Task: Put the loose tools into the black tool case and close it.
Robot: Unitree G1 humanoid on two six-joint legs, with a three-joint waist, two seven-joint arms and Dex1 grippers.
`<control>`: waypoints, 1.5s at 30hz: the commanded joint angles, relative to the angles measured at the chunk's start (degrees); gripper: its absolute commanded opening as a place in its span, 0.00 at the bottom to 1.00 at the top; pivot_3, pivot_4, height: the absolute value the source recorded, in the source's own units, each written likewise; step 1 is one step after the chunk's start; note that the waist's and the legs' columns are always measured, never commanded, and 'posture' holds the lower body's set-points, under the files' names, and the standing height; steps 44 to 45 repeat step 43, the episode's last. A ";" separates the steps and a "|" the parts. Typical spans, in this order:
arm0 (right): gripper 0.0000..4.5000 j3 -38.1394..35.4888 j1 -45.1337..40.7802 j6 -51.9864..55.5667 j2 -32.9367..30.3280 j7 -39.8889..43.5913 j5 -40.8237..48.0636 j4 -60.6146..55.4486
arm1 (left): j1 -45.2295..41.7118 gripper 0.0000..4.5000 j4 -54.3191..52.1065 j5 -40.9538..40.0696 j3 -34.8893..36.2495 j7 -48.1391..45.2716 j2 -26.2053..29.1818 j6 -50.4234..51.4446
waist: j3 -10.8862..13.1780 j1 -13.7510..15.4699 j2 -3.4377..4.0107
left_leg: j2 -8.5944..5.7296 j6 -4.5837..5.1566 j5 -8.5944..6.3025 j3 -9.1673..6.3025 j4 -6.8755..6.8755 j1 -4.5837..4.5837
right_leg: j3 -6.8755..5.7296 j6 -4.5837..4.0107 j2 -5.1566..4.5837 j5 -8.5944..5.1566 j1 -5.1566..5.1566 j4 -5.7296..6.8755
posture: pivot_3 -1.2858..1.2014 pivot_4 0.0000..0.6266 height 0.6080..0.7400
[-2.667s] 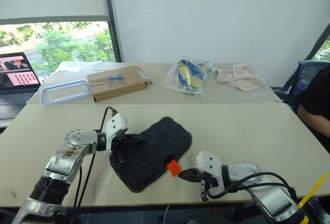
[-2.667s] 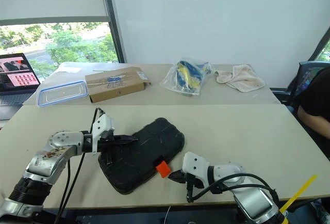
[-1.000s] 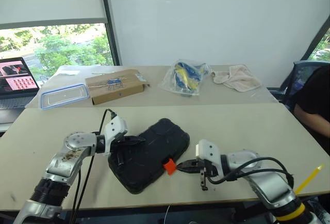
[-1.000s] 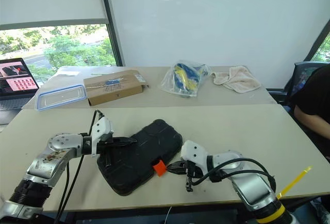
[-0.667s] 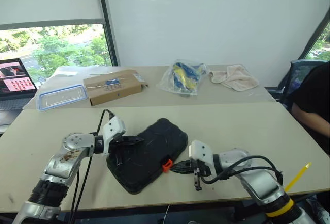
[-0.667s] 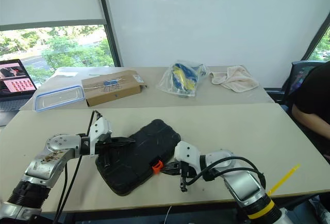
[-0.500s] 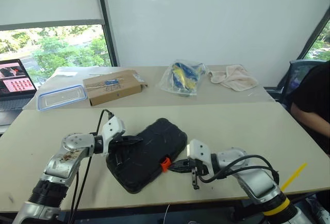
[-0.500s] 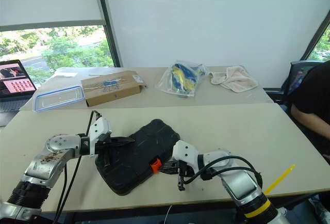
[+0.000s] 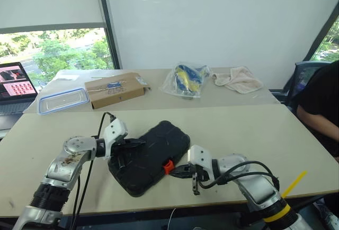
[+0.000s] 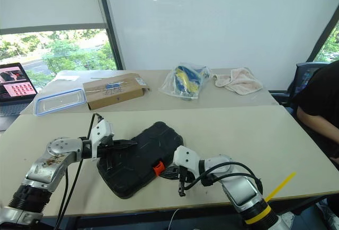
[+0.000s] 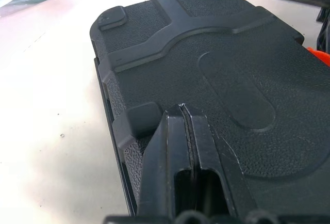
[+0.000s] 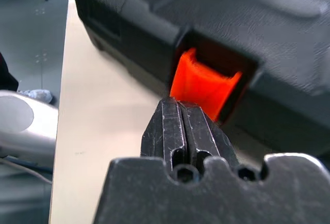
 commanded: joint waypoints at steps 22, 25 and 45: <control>0.01 -2.77 -4.48 0.56 2.01 -1.53 0.57 -3.17 | 4.99 0.01 3.98 1.62 -1.21 -1.46 -0.56 -2.06 | 0.02 -0.20 0.02 | 0.04 0.01 0.01 -0.01 -0.10 -0.03 | 0.00 -0.15 -0.01 0.09 -0.16 -0.04 | 0.52 0.24 1.00; 0.01 -6.22 -1.47 -0.16 -0.81 -0.42 2.96 -4.52 | 7.11 0.01 3.06 -2.92 3.84 -3.75 -0.56 -4.88 | 0.01 -0.45 0.05 | 0.09 -0.03 0.03 0.01 -0.15 -0.04 | 0.03 -0.23 0.01 0.11 -0.28 -0.07 | 0.52 0.24 1.00; 0.99 -29.17 11.26 -34.66 -14.66 15.40 12.14 14.58 | 36.30 1.00 2.15 -3.62 29.84 -2.49 6.28 -26.29 | 0.27 0.85 -0.24 | -0.05 0.03 -0.03 0.46 -0.87 -0.35 | 0.09 -0.04 -0.18 0.00 -1.05 -0.71 | 0.52 0.24 1.00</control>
